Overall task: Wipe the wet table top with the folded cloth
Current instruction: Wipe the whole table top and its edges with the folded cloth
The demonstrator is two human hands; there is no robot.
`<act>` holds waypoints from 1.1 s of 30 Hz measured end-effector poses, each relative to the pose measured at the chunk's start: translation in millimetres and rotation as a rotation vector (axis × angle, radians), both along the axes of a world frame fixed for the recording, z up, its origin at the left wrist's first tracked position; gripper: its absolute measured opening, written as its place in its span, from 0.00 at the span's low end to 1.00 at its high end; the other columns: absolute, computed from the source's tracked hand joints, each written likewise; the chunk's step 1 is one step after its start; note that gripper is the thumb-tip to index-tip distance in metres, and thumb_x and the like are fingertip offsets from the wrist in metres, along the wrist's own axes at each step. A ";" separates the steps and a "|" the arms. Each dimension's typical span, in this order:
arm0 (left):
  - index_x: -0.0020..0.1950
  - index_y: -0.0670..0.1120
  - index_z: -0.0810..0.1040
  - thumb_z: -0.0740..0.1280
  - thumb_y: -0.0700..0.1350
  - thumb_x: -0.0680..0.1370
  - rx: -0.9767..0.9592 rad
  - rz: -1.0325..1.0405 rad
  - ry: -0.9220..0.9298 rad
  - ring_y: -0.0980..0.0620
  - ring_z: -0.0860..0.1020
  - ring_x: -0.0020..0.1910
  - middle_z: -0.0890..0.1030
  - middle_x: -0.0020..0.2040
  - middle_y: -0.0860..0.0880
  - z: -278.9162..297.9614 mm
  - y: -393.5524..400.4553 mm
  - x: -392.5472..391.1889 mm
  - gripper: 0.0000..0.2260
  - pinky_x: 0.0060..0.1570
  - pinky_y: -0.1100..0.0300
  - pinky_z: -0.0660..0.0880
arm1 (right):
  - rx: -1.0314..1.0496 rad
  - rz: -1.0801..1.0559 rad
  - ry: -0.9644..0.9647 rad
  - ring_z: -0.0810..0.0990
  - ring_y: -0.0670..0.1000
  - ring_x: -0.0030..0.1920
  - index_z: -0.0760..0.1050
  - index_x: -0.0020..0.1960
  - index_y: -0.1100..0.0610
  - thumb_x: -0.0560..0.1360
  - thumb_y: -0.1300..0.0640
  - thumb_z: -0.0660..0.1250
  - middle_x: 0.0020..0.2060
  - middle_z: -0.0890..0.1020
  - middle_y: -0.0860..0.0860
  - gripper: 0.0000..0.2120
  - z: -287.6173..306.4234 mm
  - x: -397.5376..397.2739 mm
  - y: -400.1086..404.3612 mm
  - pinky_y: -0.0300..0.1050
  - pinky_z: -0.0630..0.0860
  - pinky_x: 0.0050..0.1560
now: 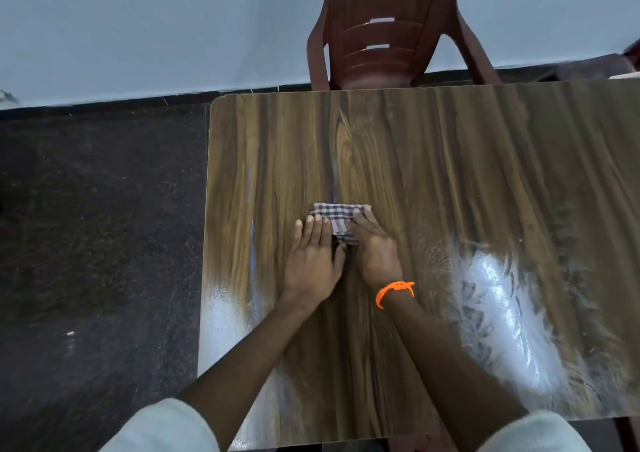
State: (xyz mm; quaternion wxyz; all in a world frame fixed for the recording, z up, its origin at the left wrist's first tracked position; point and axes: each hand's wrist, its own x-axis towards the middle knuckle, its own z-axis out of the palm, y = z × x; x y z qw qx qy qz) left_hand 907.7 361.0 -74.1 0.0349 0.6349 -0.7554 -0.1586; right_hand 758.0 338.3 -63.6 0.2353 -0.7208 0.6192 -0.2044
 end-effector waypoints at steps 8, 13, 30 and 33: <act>0.81 0.37 0.58 0.50 0.60 0.86 0.035 -0.016 -0.012 0.43 0.51 0.83 0.60 0.81 0.36 -15.1 87.1 16.9 0.33 0.80 0.43 0.54 | -0.034 0.172 -0.014 0.64 0.55 0.73 0.76 0.63 0.62 0.72 0.72 0.67 0.69 0.73 0.55 0.20 -11.0 -4.7 65.9 0.47 0.70 0.68; 0.82 0.38 0.52 0.49 0.61 0.85 0.057 -0.023 0.056 0.45 0.44 0.83 0.52 0.83 0.37 -9.6 79.6 -26.0 0.35 0.81 0.44 0.51 | -0.025 0.096 0.013 0.63 0.51 0.74 0.76 0.64 0.60 0.70 0.72 0.68 0.70 0.72 0.54 0.23 -15.7 -41.7 73.3 0.50 0.72 0.66; 0.80 0.37 0.61 0.48 0.61 0.85 -0.009 -0.040 0.020 0.44 0.55 0.82 0.64 0.79 0.38 -9.4 2.9 31.9 0.33 0.81 0.45 0.50 | -0.071 0.108 -0.032 0.66 0.55 0.72 0.77 0.62 0.64 0.72 0.73 0.66 0.66 0.75 0.57 0.19 -20.3 8.6 -5.1 0.49 0.70 0.67; 0.80 0.37 0.60 0.47 0.63 0.85 0.019 -0.067 0.032 0.45 0.51 0.83 0.62 0.80 0.38 -14.4 33.9 20.8 0.35 0.81 0.44 0.51 | -0.078 0.174 -0.024 0.66 0.54 0.72 0.76 0.63 0.63 0.72 0.70 0.66 0.67 0.74 0.56 0.19 -19.6 -12.7 20.0 0.47 0.69 0.68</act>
